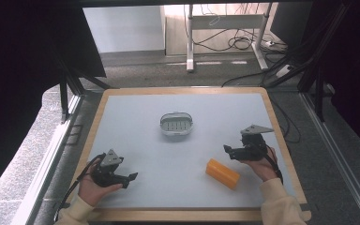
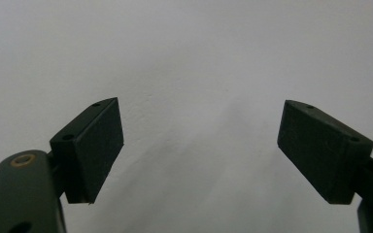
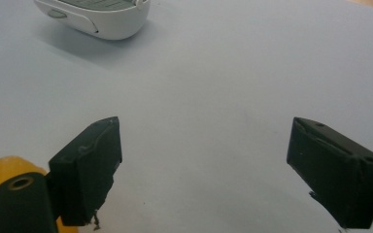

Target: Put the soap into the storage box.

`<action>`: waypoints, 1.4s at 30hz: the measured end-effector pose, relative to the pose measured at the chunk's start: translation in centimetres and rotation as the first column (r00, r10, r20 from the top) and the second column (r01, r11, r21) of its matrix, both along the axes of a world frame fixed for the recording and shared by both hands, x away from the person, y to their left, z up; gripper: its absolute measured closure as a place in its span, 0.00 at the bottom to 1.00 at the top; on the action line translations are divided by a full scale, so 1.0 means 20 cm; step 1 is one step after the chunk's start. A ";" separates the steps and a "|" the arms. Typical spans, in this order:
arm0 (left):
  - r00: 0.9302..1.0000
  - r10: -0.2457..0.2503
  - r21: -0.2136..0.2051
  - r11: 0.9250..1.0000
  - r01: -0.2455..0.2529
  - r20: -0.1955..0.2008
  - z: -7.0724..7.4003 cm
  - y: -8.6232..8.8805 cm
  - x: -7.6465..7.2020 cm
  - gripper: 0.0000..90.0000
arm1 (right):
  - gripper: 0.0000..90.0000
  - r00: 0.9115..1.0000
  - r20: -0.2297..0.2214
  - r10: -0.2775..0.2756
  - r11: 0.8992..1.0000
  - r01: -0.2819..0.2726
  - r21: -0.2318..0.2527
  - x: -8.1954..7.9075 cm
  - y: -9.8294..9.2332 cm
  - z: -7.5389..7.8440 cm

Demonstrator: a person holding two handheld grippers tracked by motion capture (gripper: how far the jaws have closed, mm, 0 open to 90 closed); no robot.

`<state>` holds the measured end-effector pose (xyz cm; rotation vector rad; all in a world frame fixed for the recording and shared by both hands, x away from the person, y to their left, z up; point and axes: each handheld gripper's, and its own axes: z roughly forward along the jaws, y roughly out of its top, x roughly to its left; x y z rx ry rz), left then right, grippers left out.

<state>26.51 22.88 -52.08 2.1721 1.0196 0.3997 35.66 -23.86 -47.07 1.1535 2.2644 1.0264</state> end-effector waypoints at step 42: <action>0.999 -0.029 -0.007 1.000 0.029 0.029 0.02 -0.02 0.00 0.19 | 0.30 0.993 -0.015 0.113 0.992 -0.114 -0.048 -0.15 0.05 0.17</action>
